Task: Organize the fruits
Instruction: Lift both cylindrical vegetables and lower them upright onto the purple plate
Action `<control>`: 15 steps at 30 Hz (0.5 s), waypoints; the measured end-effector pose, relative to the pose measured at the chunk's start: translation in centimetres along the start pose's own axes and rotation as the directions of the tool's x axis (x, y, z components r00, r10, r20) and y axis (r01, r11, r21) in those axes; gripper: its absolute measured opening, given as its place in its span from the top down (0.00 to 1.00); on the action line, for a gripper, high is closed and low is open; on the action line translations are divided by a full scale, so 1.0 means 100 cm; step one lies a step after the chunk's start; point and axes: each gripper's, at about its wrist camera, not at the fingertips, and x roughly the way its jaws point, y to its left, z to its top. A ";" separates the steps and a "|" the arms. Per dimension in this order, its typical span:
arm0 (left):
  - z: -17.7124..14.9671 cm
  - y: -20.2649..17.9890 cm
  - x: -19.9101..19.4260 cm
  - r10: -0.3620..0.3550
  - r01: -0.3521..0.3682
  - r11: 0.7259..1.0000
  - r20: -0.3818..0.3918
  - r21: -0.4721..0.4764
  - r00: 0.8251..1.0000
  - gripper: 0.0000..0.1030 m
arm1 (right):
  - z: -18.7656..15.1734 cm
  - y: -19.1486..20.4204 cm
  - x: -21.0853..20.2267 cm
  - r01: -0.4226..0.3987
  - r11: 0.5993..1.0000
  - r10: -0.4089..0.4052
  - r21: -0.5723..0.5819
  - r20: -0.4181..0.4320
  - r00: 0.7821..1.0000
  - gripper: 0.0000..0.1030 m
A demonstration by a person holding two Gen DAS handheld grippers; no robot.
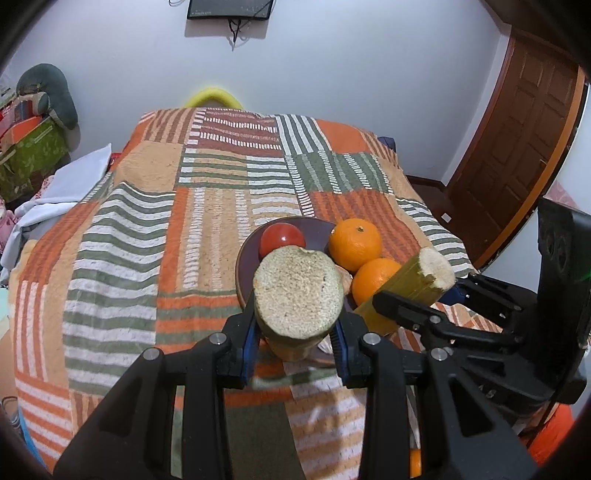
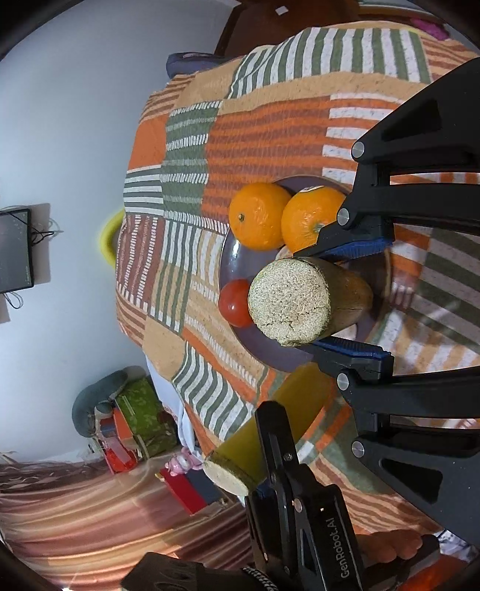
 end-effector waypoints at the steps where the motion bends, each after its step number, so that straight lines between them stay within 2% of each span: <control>1: 0.002 0.001 0.004 0.004 -0.004 1.000 -0.002 0.001 1.000 0.67 | 0.001 -0.002 0.003 0.002 1.000 -0.002 0.002 0.002 1.000 0.66; 7: 0.015 0.010 0.025 -0.009 0.009 1.000 -0.002 -0.010 1.000 0.67 | 0.011 -0.016 0.019 -0.038 0.998 0.037 0.054 0.007 0.999 0.66; 15: 0.021 0.011 0.042 -0.031 0.031 0.999 -0.008 -0.008 0.999 0.67 | 0.017 -0.012 0.029 -0.029 0.999 0.029 0.032 0.012 1.000 0.64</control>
